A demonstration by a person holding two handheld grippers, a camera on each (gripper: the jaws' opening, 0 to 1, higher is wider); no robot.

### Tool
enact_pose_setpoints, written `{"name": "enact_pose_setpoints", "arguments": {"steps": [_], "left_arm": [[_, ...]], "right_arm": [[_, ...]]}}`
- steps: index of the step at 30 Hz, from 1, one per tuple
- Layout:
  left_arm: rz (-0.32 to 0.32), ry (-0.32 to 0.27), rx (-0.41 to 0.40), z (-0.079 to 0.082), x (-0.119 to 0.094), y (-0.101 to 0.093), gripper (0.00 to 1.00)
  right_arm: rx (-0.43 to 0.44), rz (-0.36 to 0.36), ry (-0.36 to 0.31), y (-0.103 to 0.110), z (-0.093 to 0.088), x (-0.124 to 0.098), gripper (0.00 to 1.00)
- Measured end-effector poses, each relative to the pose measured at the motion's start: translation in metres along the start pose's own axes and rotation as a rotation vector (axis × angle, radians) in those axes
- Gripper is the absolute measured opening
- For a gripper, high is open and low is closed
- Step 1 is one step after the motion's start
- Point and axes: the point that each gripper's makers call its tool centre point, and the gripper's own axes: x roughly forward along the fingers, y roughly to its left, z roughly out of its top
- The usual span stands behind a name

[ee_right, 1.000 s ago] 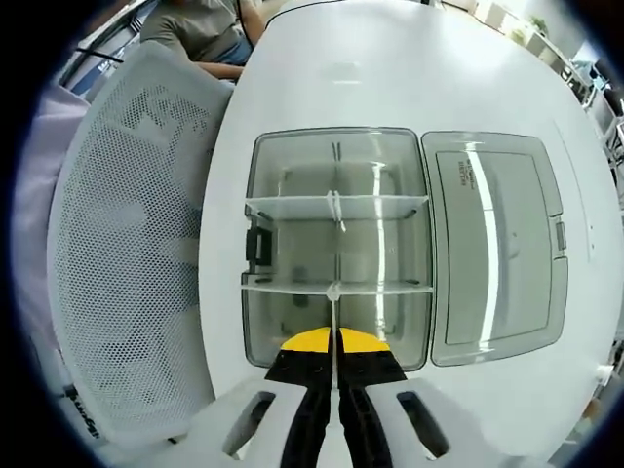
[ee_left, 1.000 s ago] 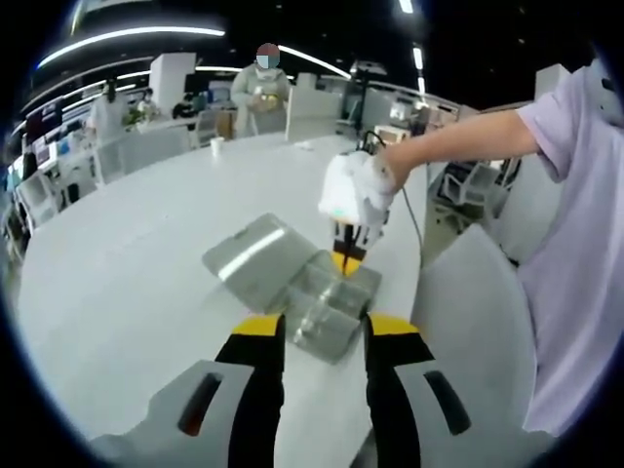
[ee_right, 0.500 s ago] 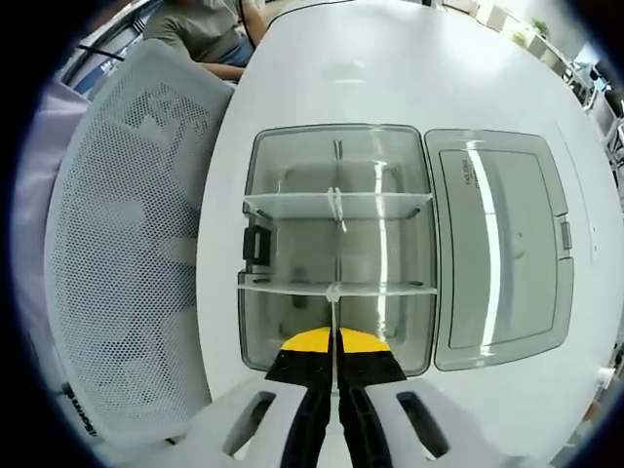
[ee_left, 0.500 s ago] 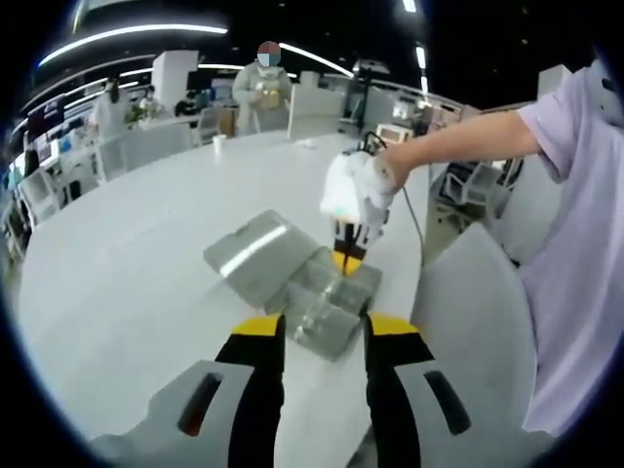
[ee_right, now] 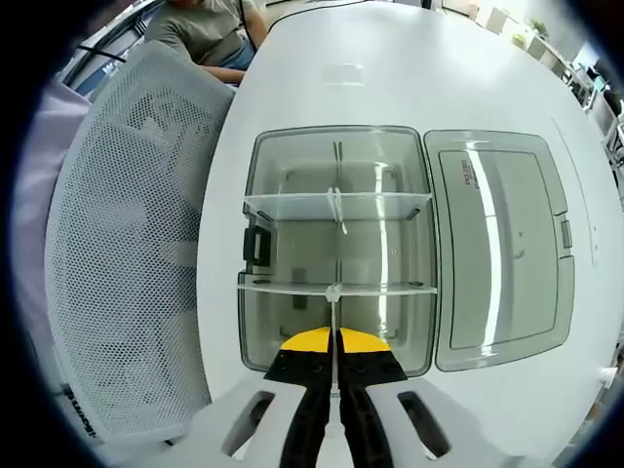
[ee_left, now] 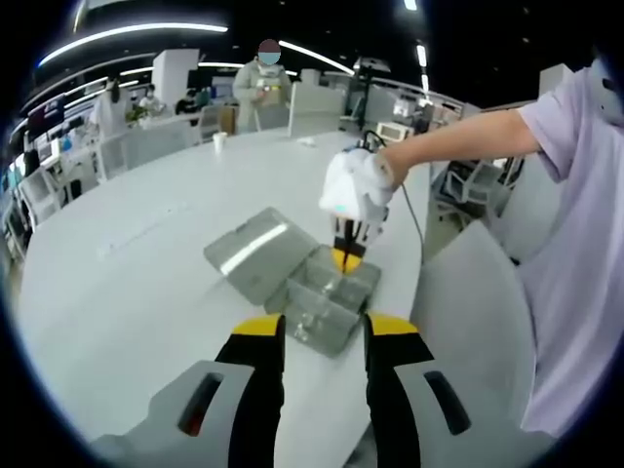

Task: Insert the divider into the dual guide fixture by aligning both edges with the guide slots and pushing it downward to the bottom, including one-sided entry, uneven engagement, binding, and posture correction.

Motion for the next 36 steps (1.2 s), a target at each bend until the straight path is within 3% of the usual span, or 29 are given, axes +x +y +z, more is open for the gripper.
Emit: {"name": "enact_pose_setpoints", "arguments": {"steps": [20, 24, 36], "left_arm": [[0.025, 0.013, -0.019, -0.01, -0.004, 0.015, 0.31], [0.029, 0.017, -0.022, -0.013, -0.004, 0.017, 0.31], [0.04, 0.027, -0.017, -0.023, -0.004, 0.024, 0.34]], "right_arm": [[-0.002, 0.008, -0.012, 0.0, -0.001, -0.001, 0.0], [-0.004, 0.005, -0.012, -0.001, -0.003, -0.001, 0.12], [0.017, -0.022, -0.079, -0.002, 0.004, -0.018, 0.15]]}}
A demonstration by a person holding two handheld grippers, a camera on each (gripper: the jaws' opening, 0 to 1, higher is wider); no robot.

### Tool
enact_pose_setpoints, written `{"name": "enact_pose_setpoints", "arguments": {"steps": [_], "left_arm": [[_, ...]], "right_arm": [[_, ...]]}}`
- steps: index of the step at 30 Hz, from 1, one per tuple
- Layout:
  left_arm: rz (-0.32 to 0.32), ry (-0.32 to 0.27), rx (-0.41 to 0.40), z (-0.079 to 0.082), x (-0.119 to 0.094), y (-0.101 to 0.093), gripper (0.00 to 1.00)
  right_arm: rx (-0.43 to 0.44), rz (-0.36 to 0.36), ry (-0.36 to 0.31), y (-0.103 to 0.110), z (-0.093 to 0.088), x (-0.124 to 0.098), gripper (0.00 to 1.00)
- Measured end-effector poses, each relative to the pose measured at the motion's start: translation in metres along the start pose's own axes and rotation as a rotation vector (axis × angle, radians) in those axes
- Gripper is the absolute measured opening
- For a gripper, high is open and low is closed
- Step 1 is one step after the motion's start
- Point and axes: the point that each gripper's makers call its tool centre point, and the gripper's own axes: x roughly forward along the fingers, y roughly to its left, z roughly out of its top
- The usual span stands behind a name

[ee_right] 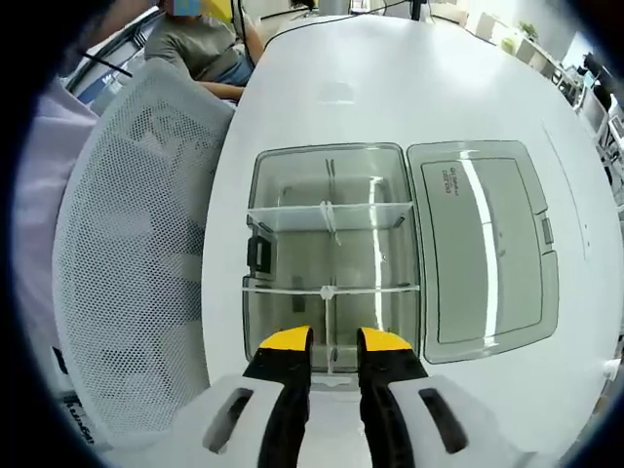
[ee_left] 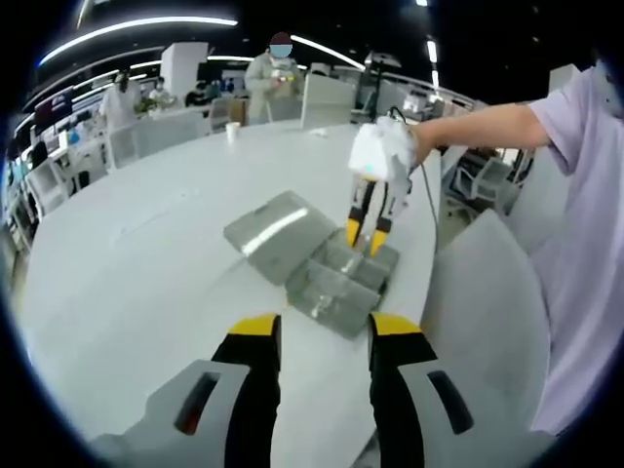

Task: Insert the divider into the dual guide fixture by aligning both edges with the guide slots and pushing it downward to the bottom, including one-sided entry, uneven engagement, binding, and posture correction.

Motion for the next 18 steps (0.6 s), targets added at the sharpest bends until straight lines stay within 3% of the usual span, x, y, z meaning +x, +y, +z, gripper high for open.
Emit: {"name": "enact_pose_setpoints", "arguments": {"steps": [7, 18], "left_arm": [[0.008, 0.01, -0.003, -0.008, 0.0, 0.005, 0.36], [0.025, 0.029, -0.015, -0.023, -0.002, 0.014, 0.4]], "right_arm": [[0.006, -0.03, -0.063, 0.003, 0.011, -0.017, 0.19], [0.041, -0.088, -0.159, 0.011, 0.012, -0.043, 0.28]]}}
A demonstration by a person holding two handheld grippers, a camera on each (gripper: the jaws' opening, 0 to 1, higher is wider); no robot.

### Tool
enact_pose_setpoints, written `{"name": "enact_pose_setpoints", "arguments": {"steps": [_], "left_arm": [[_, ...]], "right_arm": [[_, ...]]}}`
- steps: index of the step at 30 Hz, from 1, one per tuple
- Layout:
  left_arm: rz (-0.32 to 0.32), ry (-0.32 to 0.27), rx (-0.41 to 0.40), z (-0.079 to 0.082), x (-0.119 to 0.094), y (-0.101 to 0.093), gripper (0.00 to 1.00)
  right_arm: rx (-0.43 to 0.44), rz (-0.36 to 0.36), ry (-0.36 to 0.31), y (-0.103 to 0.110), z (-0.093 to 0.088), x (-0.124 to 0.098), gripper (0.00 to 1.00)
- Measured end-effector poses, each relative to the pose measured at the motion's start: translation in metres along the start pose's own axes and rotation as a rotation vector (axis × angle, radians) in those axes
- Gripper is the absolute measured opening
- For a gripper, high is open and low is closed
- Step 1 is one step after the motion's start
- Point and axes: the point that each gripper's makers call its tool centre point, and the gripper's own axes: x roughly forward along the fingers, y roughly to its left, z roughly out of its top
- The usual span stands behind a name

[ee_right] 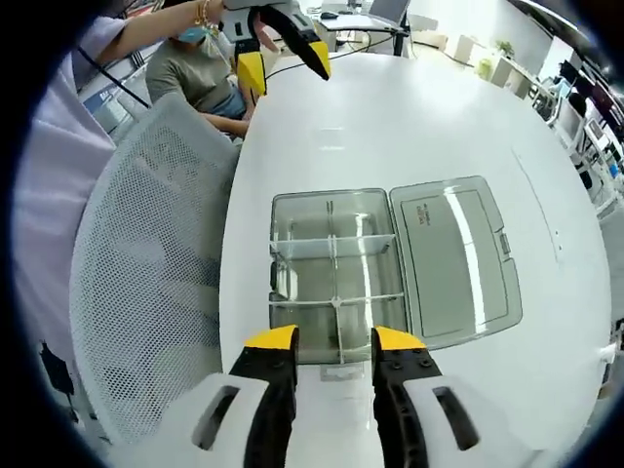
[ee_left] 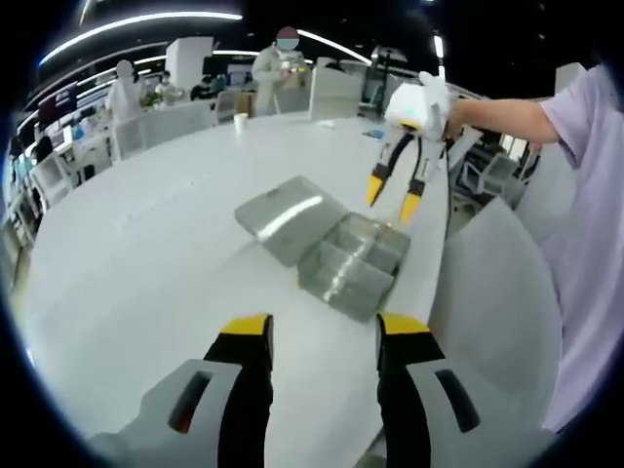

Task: Insert the divider into the dual guide fixture by aligning both edges with the guide slots and pushing it downward to the bottom, including one-sided entry, uneven engagement, binding, and posture correction.

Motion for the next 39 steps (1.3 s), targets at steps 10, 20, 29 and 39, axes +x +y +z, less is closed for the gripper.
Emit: {"name": "enact_pose_setpoints", "arguments": {"steps": [10, 20, 29, 39], "left_arm": [[0.025, 0.034, -0.028, -0.019, 0.001, 0.007, 0.43], [0.075, 0.051, -0.098, -0.037, 0.005, 0.012, 0.48], [0.176, 0.148, -0.184, -0.065, 0.015, 0.024, 0.55], [0.322, 0.251, -0.282, -0.084, 0.027, 0.049, 0.56]], "right_arm": [[0.055, -0.067, -0.135, 0.005, 0.015, -0.021, 0.32], [0.084, -0.095, -0.241, 0.027, 0.032, -0.032, 0.33], [0.127, -0.12, -0.344, 0.052, 0.045, -0.037, 0.34], [0.169, -0.142, -0.43, 0.074, 0.051, -0.042, 0.35]]}}
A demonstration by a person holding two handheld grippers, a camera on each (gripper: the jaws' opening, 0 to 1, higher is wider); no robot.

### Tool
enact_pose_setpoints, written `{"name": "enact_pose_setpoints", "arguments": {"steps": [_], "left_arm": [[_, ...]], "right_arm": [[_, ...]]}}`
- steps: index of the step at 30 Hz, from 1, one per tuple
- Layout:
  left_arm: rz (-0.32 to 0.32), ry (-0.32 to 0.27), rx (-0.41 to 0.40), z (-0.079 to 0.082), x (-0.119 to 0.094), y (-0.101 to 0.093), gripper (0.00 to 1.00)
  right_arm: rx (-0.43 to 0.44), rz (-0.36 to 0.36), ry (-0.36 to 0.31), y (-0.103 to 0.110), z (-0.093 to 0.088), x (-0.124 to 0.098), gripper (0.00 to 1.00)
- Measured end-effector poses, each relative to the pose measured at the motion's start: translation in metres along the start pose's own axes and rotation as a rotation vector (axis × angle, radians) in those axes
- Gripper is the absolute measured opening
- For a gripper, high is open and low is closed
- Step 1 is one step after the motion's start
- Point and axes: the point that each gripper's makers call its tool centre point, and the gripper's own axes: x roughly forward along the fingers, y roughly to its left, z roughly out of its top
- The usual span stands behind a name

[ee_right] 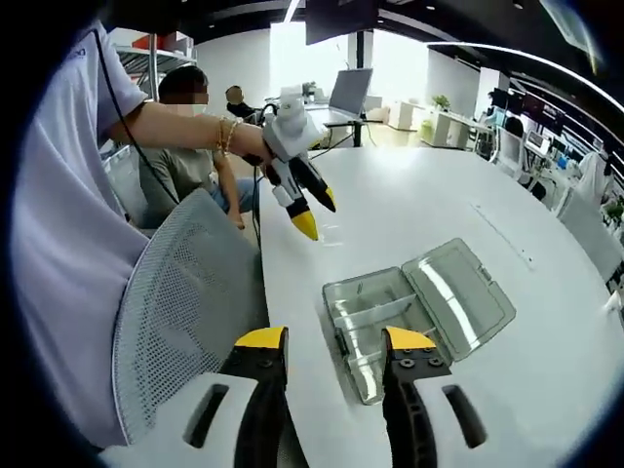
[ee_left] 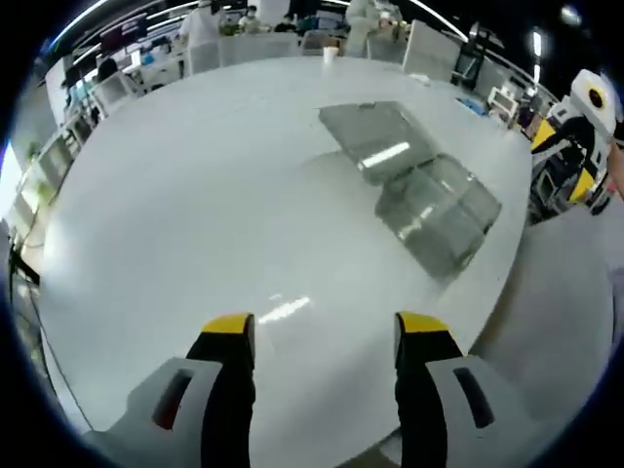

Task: Insert the divider into the dual guide fixture by aligning both edges with the guide slots and pushing it downward to the bottom, including one-sided entry, uneven engagement, binding, and posture correction.

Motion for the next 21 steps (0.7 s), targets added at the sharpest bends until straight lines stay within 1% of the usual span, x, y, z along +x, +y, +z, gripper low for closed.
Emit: {"name": "enact_pose_setpoints", "arguments": {"steps": [2, 3, 6, 9, 11, 13, 15, 16, 18, 21], "left_arm": [[0.003, 0.006, -0.015, 0.001, 0.004, 0.0, 0.56], [0.004, 0.019, -0.019, 0.0, 0.006, -0.002, 0.56], [0.031, 0.051, -0.025, -0.004, 0.011, 0.001, 0.56], [0.071, 0.092, -0.066, -0.009, 0.016, 0.008, 0.56], [0.096, 0.114, -0.109, -0.012, 0.017, 0.011, 0.56], [0.108, 0.13, -0.119, -0.013, 0.018, 0.013, 0.57], [0.137, 0.157, -0.144, -0.015, 0.019, 0.017, 0.56], [0.144, 0.158, -0.151, -0.014, 0.02, 0.018, 0.56], [0.164, 0.168, -0.193, -0.013, 0.02, 0.018, 0.56], [0.181, 0.178, -0.217, -0.012, 0.022, 0.017, 0.56]], "right_arm": [[0.0, -0.007, -0.016, 0.004, 0.003, 0.0, 0.36], [0.002, -0.007, -0.03, 0.008, 0.006, 0.0, 0.36], [0.016, -0.019, -0.069, 0.014, 0.014, 0.001, 0.39], [0.012, -0.013, -0.087, 0.023, 0.019, 0.002, 0.38], [0.006, -0.014, -0.09, 0.026, 0.02, 0.003, 0.38], [0.009, -0.006, -0.1, 0.027, 0.021, 0.003, 0.37], [0.013, -0.006, -0.108, 0.027, 0.022, 0.003, 0.37], [0.014, -0.007, -0.11, 0.027, 0.022, 0.003, 0.37], [0.019, -0.003, -0.114, 0.026, 0.022, 0.002, 0.36], [0.018, -0.007, -0.116, 0.024, 0.023, 0.002, 0.36]]}}
